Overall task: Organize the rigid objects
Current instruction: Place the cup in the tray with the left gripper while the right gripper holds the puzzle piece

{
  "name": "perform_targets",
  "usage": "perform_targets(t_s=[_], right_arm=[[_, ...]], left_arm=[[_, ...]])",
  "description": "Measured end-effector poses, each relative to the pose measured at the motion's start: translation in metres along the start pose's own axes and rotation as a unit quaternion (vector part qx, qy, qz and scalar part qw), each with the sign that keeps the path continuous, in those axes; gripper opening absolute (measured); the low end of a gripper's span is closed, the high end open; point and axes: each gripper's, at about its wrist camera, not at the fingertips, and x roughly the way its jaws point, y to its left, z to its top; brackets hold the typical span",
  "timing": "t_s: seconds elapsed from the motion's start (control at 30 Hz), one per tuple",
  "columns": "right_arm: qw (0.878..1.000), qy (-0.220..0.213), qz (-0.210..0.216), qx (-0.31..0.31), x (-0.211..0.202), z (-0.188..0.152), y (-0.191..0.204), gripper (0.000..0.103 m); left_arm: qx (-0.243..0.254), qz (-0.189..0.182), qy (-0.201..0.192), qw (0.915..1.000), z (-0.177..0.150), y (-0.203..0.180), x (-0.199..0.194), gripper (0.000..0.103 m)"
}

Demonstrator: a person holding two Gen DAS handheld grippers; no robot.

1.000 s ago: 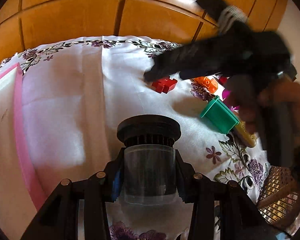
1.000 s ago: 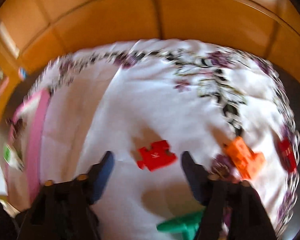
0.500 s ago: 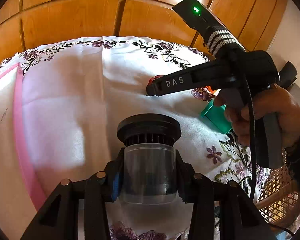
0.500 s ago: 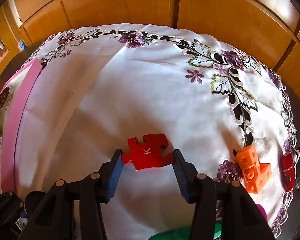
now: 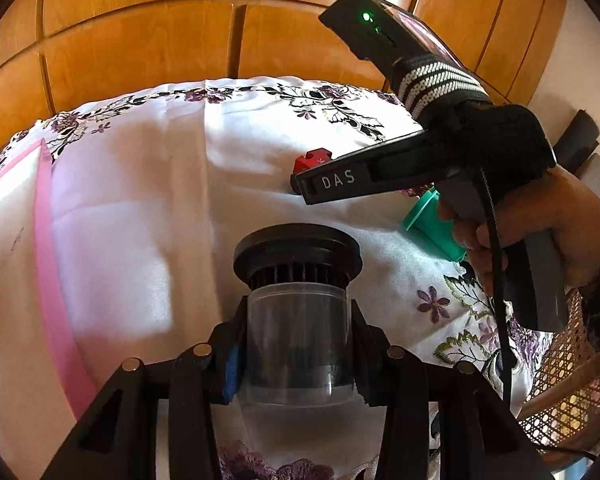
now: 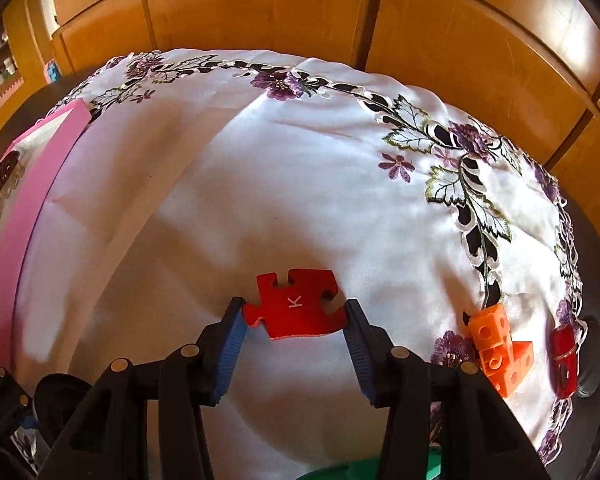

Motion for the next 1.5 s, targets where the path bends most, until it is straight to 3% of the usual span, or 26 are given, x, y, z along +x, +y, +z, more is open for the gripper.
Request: perform_targets(t_s=[0.17,0.37,0.57,0.83,0.93,1.2,1.33,1.4,1.5], right_arm=[[1.000,-0.007,0.000,-0.008,0.000,-0.001,0.001,0.049],[1.000,-0.016,-0.012,-0.023,-0.001,-0.002,0.006,0.049],[0.999,-0.021,-0.019,-0.031,-0.001,-0.003,0.009,0.049],[0.998,-0.025,-0.032,-0.045,-0.003,-0.004,0.013,0.049],[0.998,-0.026,-0.037,-0.050,-0.003,-0.004,0.015,0.049],[0.997,-0.028,-0.044,-0.058,-0.003,-0.004,0.017,0.049],[0.997,-0.028,-0.047,-0.063,-0.004,-0.004,0.018,0.049],[0.996,-0.028,-0.049,-0.066,-0.004,-0.004,0.018,0.049],[0.996,-0.029,-0.050,-0.069,-0.004,-0.004,0.019,0.049]], left_arm=[[0.000,-0.006,-0.002,1.0000,0.000,-0.002,-0.009,0.043],[0.003,-0.021,-0.035,0.9992,0.009,-0.005,-0.040,0.043],[-0.042,-0.038,-0.077,0.9955,0.022,0.020,-0.089,0.043],[-0.149,0.007,-0.090,0.9847,0.028,0.100,-0.116,0.043],[-0.187,0.020,-0.083,0.9787,0.027,0.132,-0.115,0.043],[-0.231,0.069,-0.059,0.9686,0.040,0.197,-0.089,0.043],[-0.245,0.067,-0.027,0.9668,0.046,0.217,-0.064,0.044],[-0.246,0.084,-0.021,0.9654,0.046,0.221,-0.053,0.044],[-0.253,0.087,-0.010,0.9635,0.048,0.229,-0.037,0.054]])
